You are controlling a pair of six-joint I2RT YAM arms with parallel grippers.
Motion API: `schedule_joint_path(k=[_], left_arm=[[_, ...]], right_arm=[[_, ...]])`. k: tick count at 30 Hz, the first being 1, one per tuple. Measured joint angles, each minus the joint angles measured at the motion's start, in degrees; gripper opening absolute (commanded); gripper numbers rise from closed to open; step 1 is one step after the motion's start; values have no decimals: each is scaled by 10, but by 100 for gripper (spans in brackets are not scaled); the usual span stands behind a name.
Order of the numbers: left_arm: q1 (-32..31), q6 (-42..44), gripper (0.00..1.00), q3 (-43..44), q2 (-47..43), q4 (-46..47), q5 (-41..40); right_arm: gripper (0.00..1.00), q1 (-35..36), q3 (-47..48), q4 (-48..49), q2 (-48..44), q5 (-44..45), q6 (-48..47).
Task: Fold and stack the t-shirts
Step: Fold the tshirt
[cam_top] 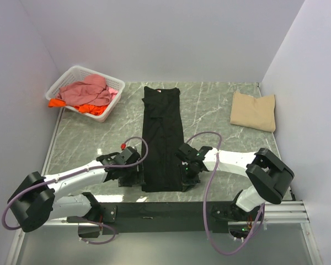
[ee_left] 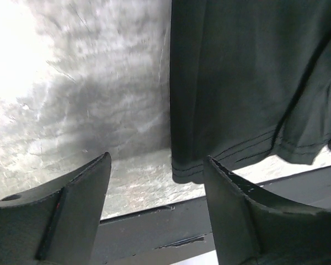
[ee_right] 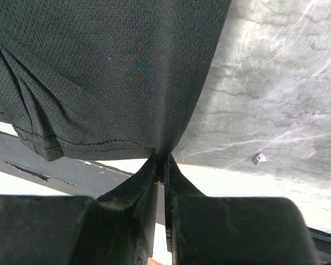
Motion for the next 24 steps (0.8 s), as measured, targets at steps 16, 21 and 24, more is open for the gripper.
schedule_joint_path(k=[16, 21, 24], left_arm=[[-58, -4, 61, 27, 55, 3, 8], [-71, -7, 51, 34, 69, 2, 8], [-76, -9, 48, 34, 71, 2, 8]], right_arm=[[13, 1, 8, -5, 9, -3, 0], [13, 1, 8, -6, 10, -3, 0], [13, 1, 8, -6, 10, -3, 0]])
